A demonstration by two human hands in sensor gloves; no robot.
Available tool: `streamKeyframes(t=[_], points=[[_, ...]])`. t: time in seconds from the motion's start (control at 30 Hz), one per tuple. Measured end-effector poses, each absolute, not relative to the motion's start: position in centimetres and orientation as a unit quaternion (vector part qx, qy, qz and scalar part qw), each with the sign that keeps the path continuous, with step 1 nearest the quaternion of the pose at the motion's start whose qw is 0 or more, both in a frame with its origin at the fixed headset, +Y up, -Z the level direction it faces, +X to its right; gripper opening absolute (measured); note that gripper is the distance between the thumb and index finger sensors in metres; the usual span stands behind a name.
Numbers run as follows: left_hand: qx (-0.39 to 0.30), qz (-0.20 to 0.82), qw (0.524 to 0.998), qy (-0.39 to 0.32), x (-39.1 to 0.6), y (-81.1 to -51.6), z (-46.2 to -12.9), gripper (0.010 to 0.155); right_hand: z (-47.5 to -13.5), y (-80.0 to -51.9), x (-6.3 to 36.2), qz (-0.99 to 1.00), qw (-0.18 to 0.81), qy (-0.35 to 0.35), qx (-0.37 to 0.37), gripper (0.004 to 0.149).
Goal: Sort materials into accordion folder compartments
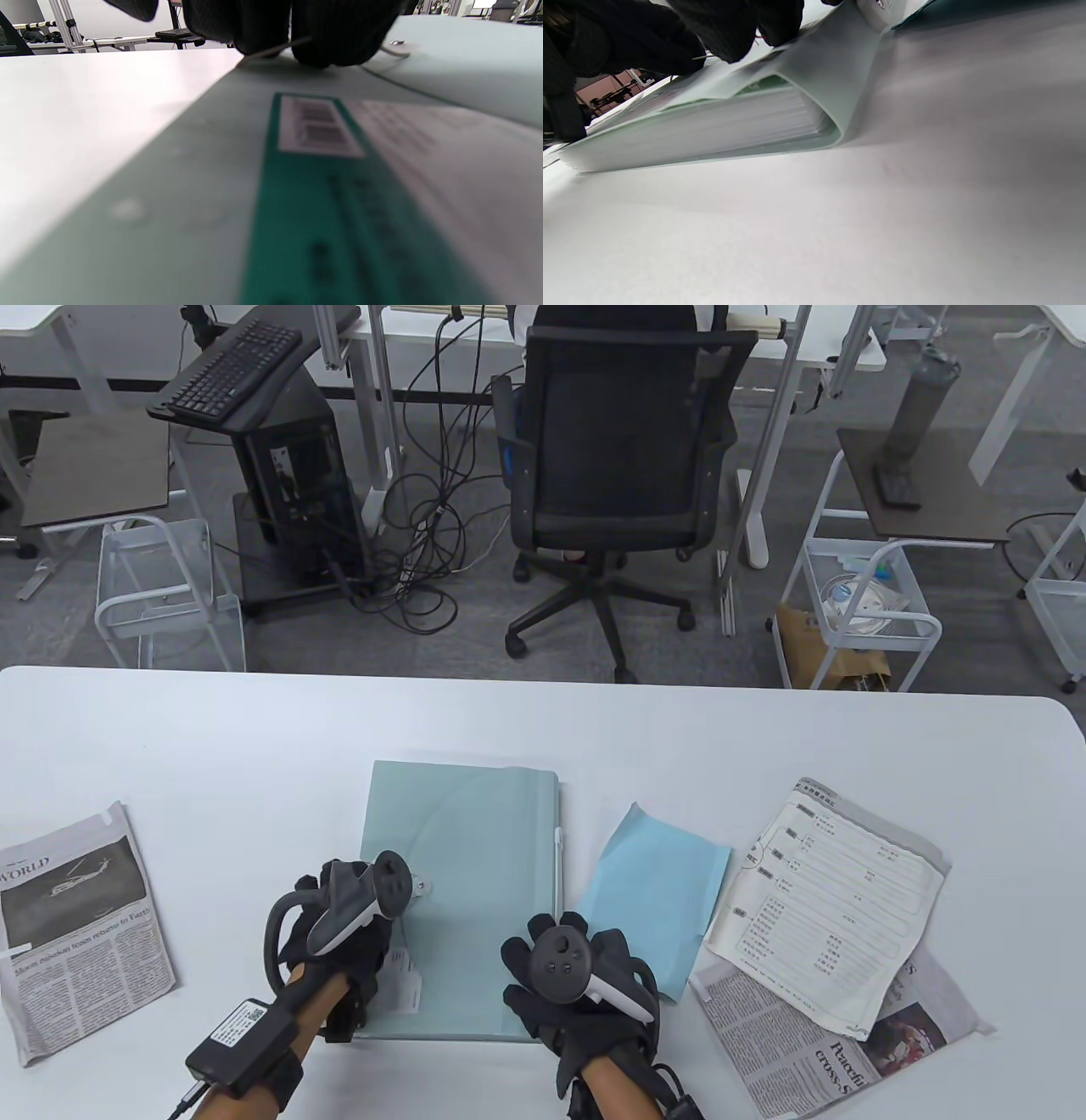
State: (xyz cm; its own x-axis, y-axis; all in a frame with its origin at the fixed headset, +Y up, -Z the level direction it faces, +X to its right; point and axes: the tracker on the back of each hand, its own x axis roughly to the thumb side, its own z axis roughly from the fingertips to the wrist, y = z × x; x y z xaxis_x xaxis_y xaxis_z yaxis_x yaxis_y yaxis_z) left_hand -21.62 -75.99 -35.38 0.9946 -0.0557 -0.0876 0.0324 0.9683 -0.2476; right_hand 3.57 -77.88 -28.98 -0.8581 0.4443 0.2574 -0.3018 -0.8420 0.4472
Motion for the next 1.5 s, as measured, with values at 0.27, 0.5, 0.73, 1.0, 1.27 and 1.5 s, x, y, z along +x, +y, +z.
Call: streamKeyframes(t=[0.27, 0.5, 0.73, 1.0, 1.27, 1.5], points=[[-0.136, -0.022, 0.99, 0.035, -19.9, -75.9, -35.8, 0.036, -29.1, -78.0, 3.2, 0.946, 0.184, 0.196, 0.179, 0.053], [-0.129, 0.004, 0.99, 0.062, -20.4, -75.8, -36.7, 0.036, -29.1, -78.0, 2.9, 0.95, 0.171, 0.193, 0.178, 0.052], [-0.118, 0.074, 0.984, 0.111, -23.6, -75.0, -36.5, 0.04, -29.0, -77.9, 2.8, 0.954, 0.155, 0.187, 0.178, 0.052], [-0.111, 0.11, 0.968, 0.195, -29.5, -73.5, -34.5, 0.041, -29.0, -77.8, 2.8, 0.956, 0.139, 0.185, 0.179, 0.052], [-0.074, 0.085, 0.961, 0.254, -33.8, -74.2, -32.3, 0.065, -28.9, -77.7, 2.7, 0.958, 0.133, 0.182, 0.178, 0.052], [-0.014, 0.138, 0.985, 0.106, -31.5, -73.8, -31.1, 0.071, -28.7, -77.6, 2.3, 0.96, 0.118, 0.177, 0.18, 0.052]])
